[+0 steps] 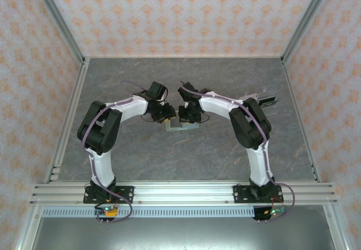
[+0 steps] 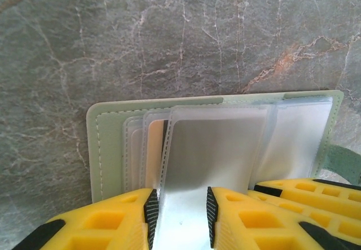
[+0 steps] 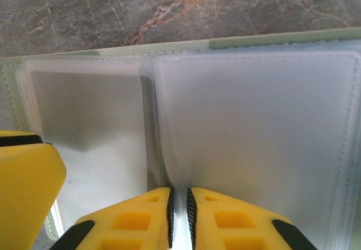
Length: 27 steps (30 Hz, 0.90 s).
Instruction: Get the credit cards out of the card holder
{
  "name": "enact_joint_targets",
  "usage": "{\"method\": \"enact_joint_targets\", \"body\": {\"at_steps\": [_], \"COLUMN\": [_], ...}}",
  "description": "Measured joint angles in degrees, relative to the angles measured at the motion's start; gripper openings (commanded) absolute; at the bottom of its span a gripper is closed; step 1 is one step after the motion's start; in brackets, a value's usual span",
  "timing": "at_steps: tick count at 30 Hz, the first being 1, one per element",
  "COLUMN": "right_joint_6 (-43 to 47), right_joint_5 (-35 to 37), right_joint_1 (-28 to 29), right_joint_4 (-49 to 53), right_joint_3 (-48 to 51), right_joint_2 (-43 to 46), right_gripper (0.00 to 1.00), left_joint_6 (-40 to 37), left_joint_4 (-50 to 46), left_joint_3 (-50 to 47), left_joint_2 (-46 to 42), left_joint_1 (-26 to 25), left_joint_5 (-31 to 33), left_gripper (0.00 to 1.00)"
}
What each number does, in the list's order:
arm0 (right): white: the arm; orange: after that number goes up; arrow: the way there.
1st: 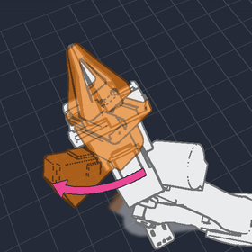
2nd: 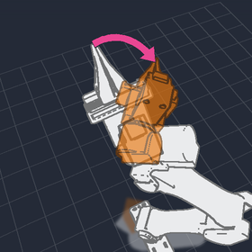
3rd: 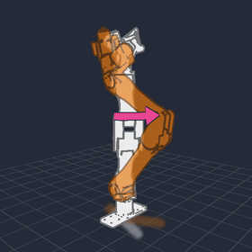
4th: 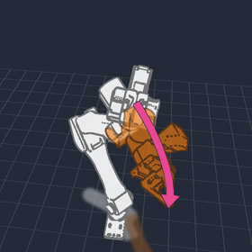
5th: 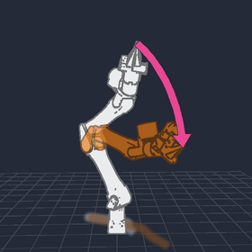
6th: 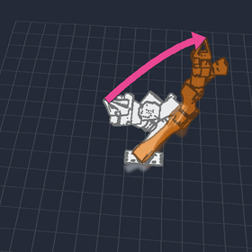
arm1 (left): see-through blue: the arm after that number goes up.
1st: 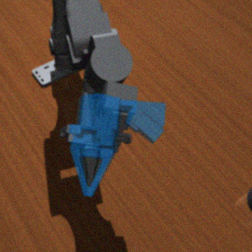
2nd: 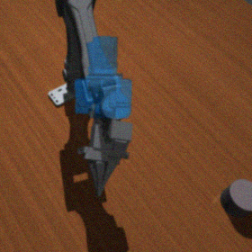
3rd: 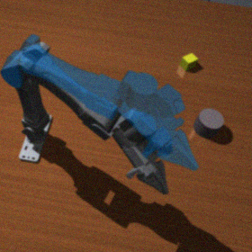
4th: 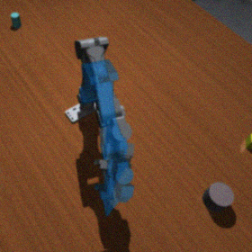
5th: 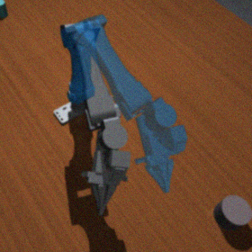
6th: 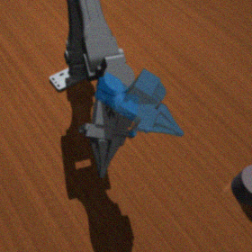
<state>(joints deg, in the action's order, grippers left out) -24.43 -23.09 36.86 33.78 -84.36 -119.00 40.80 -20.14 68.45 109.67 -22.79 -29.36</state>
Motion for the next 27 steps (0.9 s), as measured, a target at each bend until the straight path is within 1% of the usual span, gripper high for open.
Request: {"method": "enact_joint_targets", "body": {"at_steps": [7,15,27], "right_joint_6": [-0.3,-0.7,-1.3], "right_joint_5": [-4.2,-7.3,-8.0], "right_joint_1": [-1.6,-3.1,-3.7], "right_joint_4": [-3.0,-4.9,-6.7], "right_joint_3": [2.5,4.3,6.4], "right_joint_2": [1.1,1.9,3.2], "right_gripper": [0.18,0.18,0.19], "left_joint_6": [0.0,0.3,0.7], "left_joint_4": [0.3,2.1,3.8], "left_joint_3": [0.1,0.0,-0.7], "left_joint_2": [0.0,0.2,0.2], "left_joint_1": [0.0,0.1,0.4], "left_joint_5": [-0.7,-2.3,-4.7], "left_gripper": [0.29,0.29,0.27]}}
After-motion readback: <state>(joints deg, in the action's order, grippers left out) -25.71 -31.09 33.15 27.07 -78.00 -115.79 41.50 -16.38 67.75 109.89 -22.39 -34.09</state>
